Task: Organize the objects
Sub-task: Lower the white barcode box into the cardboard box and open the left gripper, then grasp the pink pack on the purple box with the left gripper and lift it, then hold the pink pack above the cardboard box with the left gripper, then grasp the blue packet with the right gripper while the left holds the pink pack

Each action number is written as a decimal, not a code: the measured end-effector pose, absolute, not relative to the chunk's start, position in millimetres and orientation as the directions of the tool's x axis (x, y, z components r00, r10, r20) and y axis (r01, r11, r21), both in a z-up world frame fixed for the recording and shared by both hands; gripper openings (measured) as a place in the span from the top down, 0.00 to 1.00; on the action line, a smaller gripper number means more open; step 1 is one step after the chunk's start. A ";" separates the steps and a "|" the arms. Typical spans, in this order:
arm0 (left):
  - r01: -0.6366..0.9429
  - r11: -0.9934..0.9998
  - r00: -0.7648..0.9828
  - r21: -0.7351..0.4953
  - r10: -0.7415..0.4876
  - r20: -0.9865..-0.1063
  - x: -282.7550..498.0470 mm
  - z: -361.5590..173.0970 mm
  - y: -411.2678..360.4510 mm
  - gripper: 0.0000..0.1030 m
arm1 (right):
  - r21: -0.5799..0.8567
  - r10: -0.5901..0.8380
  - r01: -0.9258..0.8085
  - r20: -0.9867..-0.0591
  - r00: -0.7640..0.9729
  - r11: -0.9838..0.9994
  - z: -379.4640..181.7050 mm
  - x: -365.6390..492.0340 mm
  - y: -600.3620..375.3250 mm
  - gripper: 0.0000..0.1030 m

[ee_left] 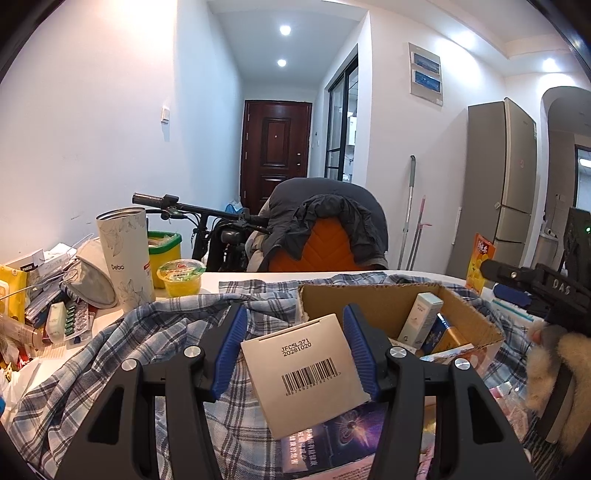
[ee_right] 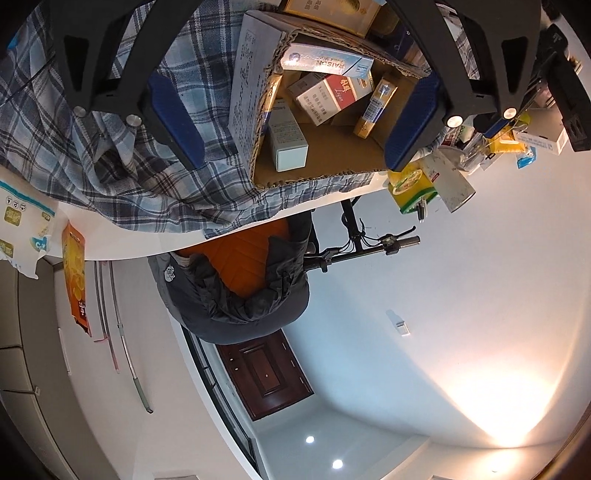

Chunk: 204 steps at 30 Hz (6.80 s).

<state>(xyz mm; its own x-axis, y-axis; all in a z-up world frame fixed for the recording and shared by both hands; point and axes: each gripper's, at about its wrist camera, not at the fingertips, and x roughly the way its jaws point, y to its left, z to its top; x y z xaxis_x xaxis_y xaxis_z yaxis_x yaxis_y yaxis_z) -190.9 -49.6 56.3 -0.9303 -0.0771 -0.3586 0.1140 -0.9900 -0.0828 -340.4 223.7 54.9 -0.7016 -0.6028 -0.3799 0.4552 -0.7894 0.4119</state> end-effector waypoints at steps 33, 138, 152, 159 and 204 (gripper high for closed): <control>0.017 -1.000 -0.811 0.000 -0.014 -0.585 -337.0 85.1 33.1 0.04 | 0.464 -0.622 0.447 -0.351 -0.700 -0.765 58.6 -338.8 237.5 0.05; 0.065 -0.977 -0.935 -0.201 0.011 -0.355 -146.3 55.2 -57.4 0.26 | 0.441 -0.624 0.456 -0.396 -0.674 -0.773 55.4 -335.1 222.5 0.01; 0.060 -0.993 -0.936 -0.105 -0.019 -0.352 -149.6 51.4 -40.6 0.26 | 0.469 -0.632 0.446 -0.390 -0.670 -0.762 62.0 -339.0 244.7 0.01; 0.058 -0.993 -0.935 -0.100 -0.019 -0.355 -149.9 50.5 -40.2 0.26 | 0.410 -0.600 0.444 -0.448 -0.663 -0.797 66.7 -339.9 250.9 0.01; 0.053 -0.994 -0.924 -0.093 -0.014 -0.382 -152.4 46.4 -37.7 0.26 | 0.045 -0.742 0.893 -0.576 -0.343 -0.448 -0.2 -136.0 235.4 0.59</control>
